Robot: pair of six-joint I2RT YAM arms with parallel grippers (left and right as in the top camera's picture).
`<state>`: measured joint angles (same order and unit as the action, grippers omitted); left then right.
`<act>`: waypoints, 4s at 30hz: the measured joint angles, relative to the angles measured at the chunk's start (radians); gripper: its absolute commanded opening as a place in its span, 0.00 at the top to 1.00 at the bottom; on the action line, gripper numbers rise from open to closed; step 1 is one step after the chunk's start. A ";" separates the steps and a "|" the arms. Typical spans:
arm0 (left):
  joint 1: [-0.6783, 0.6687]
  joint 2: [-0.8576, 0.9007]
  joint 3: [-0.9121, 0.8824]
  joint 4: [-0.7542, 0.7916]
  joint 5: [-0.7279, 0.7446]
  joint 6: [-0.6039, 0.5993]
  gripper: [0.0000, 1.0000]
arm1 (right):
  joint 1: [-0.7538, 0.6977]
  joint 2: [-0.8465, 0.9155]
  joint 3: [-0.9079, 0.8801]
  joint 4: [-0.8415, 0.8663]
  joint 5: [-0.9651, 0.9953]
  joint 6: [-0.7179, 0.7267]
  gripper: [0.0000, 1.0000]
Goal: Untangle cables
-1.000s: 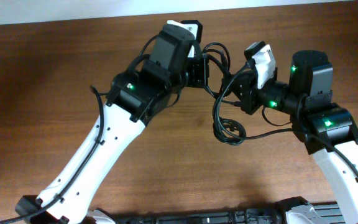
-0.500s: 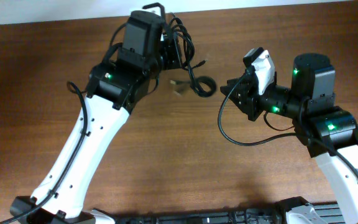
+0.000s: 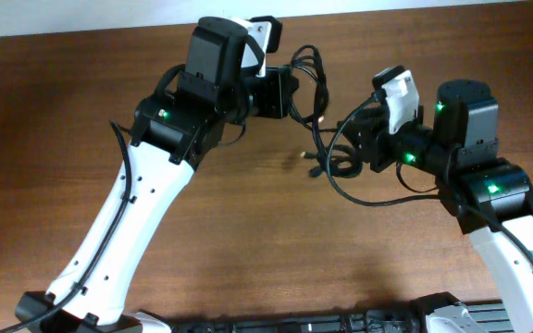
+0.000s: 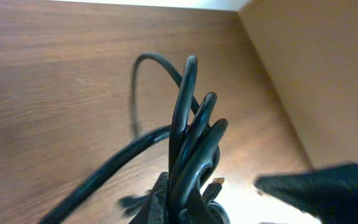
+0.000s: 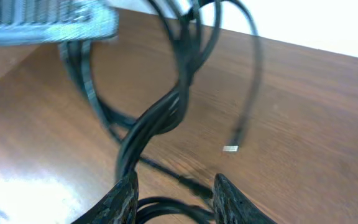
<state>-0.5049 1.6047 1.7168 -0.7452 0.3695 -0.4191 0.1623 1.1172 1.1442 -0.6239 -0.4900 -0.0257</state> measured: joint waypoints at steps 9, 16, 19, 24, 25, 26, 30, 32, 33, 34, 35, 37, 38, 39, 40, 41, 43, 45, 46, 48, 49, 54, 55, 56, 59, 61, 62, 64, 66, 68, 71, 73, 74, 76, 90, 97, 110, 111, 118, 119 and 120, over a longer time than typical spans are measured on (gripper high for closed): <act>-0.081 0.000 0.000 0.025 0.050 0.008 1.00 | 0.000 0.000 0.000 0.010 0.071 0.093 0.62; -0.092 0.000 0.000 0.028 0.050 0.008 1.00 | 0.000 0.000 0.000 -0.010 0.121 0.115 0.62; -0.092 0.000 0.000 0.028 0.050 0.008 1.00 | 0.000 0.000 0.000 -0.017 0.149 0.128 0.62; -0.101 0.000 0.000 0.028 0.050 0.008 1.00 | 0.000 0.006 0.000 -0.016 0.154 0.132 0.62; -0.106 0.000 0.000 0.029 0.050 0.008 1.00 | 0.000 0.009 0.000 -0.016 0.156 0.132 0.62; -0.111 0.000 0.000 0.030 0.050 0.008 1.00 | 0.000 0.011 0.000 -0.016 0.158 0.132 0.62; -0.124 0.000 0.000 0.031 0.049 0.008 1.00 | 0.000 0.013 0.000 -0.017 0.166 0.133 0.57; -0.134 0.000 0.000 0.032 0.048 0.008 1.00 | 0.000 0.013 0.000 -0.020 0.177 0.134 0.56; -0.138 0.000 0.000 0.032 0.048 0.008 1.00 | 0.000 0.013 0.000 -0.020 0.180 0.135 0.56; -0.141 0.000 0.000 0.034 0.048 0.008 1.00 | 0.000 0.013 0.000 -0.020 0.187 0.135 0.56; -0.142 0.000 0.000 0.035 0.049 0.008 1.00 | 0.000 0.013 0.000 -0.020 0.190 0.135 0.56; -0.143 0.000 0.000 0.039 0.057 0.008 1.00 | 0.000 0.013 0.000 -0.020 0.192 0.135 0.51; -0.143 0.000 0.000 0.039 0.063 0.008 1.00 | 0.000 0.013 0.000 -0.020 0.195 0.138 0.51; -0.143 0.000 0.000 0.040 0.076 0.008 1.00 | 0.000 0.013 0.000 -0.020 0.198 0.137 0.51; -0.143 0.000 0.000 0.040 0.084 0.008 1.00 | 0.000 0.014 0.000 -0.020 0.203 0.138 0.51; -0.143 0.000 0.000 0.040 0.089 0.008 1.00 | 0.000 0.016 0.000 -0.020 0.206 0.142 0.51; -0.143 0.001 0.000 0.040 0.094 0.008 1.00 | 0.000 0.024 0.000 -0.020 0.213 0.154 0.51; -0.143 0.006 0.000 0.040 0.095 0.008 1.00 | 0.001 0.036 0.000 -0.020 0.214 0.158 0.51; -0.143 0.008 0.000 0.040 0.095 0.008 1.00 | 0.001 0.042 0.000 -0.020 0.214 0.159 0.51; -0.143 0.012 0.000 0.040 0.095 0.008 1.00 | 0.001 0.055 0.000 -0.020 0.218 0.161 0.51; -0.143 0.014 0.000 0.040 0.095 0.008 1.00 | 0.001 0.061 0.000 -0.020 0.222 0.164 0.51; -0.143 0.026 0.000 0.043 0.095 0.008 1.00 | 0.004 0.084 0.000 -0.021 0.247 0.188 0.51; -0.143 0.027 0.000 0.043 0.095 0.008 1.00 | 0.004 0.086 0.000 -0.021 0.247 0.190 0.51; -0.143 0.027 0.000 0.045 0.095 0.008 1.00 | 0.004 0.086 0.000 -0.021 0.248 0.192 0.51; -0.143 0.027 0.000 0.055 0.095 0.008 1.00 | 0.004 0.086 0.002 -0.020 0.255 0.199 0.51; -0.143 0.027 0.000 0.058 0.095 0.008 1.00 | 0.004 0.086 0.002 -0.020 0.257 0.207 0.51; -0.144 0.027 0.000 0.059 0.095 0.008 1.00 | 0.004 0.086 0.002 -0.020 0.258 0.212 0.51; -0.144 0.027 0.000 0.061 0.095 0.008 1.00 | 0.004 0.086 0.002 -0.020 0.259 0.229 0.51; -0.144 0.027 0.000 0.062 0.095 0.008 1.00 | 0.004 0.086 0.002 -0.018 0.262 0.254 0.50; -0.144 0.027 0.000 0.065 0.095 0.008 1.00 | 0.004 0.087 0.002 -0.010 0.265 0.295 0.50; -0.144 0.027 0.000 0.073 0.095 0.008 1.00 | 0.004 0.089 0.002 0.004 0.269 0.363 0.50; -0.144 0.027 0.000 0.074 0.095 0.008 1.00 | 0.004 0.090 0.002 0.008 0.271 0.405 0.50; -0.144 0.027 0.000 0.074 0.095 0.008 1.00 | 0.004 0.091 0.002 0.010 0.272 0.417 0.50; -0.144 0.027 0.000 0.077 0.095 0.008 1.00 | 0.004 0.091 0.002 0.010 0.276 0.446 0.50; -0.071 0.027 0.000 0.072 0.076 0.008 1.00 | 0.011 0.091 0.002 -0.012 0.313 0.498 0.50; -0.063 0.027 0.000 0.061 0.052 0.008 1.00 | 0.015 0.060 0.004 -0.070 0.365 0.513 0.50; -0.035 0.026 0.000 0.050 -0.096 0.008 1.00 | 0.003 0.049 0.004 -0.132 0.580 0.553 0.46; -0.035 0.026 0.000 0.050 -0.098 0.008 1.00 | 0.003 0.049 0.004 -0.130 0.579 0.545 0.46; -0.035 0.026 0.000 0.046 -0.070 0.047 1.00 | 0.003 0.034 0.003 -0.068 0.461 0.370 0.44; -0.035 0.026 0.000 0.046 -0.053 0.064 1.00 | 0.003 0.027 0.003 -0.058 0.422 0.331 0.44; -0.035 0.026 0.000 0.046 -0.032 0.085 1.00 | 0.003 0.020 0.003 -0.047 0.379 0.292 0.44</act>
<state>-0.5400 1.6310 1.7168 -0.6991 0.3370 -0.3336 0.1658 1.1374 1.1477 -0.6704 -0.1108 0.2665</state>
